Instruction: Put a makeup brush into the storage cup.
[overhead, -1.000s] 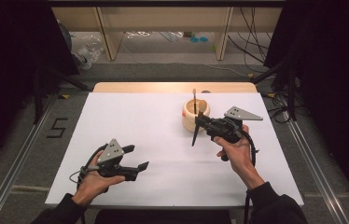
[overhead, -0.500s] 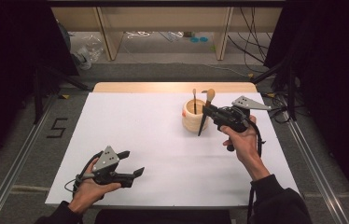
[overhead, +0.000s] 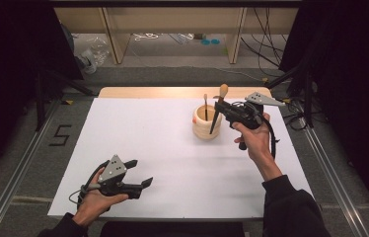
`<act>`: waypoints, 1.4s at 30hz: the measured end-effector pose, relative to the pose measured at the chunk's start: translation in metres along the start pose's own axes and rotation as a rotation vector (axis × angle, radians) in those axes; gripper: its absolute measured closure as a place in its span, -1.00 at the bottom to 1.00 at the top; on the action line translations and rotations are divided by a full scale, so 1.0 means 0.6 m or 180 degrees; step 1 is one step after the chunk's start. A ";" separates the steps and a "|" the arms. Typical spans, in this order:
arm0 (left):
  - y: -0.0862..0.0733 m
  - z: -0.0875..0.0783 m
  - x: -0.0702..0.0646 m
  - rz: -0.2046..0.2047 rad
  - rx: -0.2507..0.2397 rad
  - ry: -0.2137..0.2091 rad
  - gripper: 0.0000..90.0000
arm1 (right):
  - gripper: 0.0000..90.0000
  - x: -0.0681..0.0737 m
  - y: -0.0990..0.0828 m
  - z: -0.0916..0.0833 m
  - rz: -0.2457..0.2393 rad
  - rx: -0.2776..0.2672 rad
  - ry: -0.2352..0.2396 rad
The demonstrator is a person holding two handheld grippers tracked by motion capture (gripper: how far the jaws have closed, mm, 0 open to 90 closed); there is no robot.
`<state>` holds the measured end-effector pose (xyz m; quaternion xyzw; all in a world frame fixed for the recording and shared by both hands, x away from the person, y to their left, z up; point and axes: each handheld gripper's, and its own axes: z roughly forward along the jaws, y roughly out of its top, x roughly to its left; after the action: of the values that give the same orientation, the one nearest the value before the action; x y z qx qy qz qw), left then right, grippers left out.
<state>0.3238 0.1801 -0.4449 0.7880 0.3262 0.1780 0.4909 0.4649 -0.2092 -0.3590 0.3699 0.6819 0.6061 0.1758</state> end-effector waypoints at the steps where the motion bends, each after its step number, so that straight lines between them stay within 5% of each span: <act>1: 0.000 0.000 0.000 -0.0001 -0.0006 0.0001 -0.56 | 0.74 -0.001 0.002 0.001 0.0018 0.0009 -0.0004; 42: 0.001 -0.001 0.000 -0.0002 -0.0017 -0.0002 -0.55 | 0.74 -0.040 0.043 0.029 0.0106 -0.0225 -0.0186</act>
<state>0.3238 0.1800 -0.4442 0.7866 0.3258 0.1785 0.4932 0.5002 -0.2147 -0.3431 0.3922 0.6483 0.6217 0.1984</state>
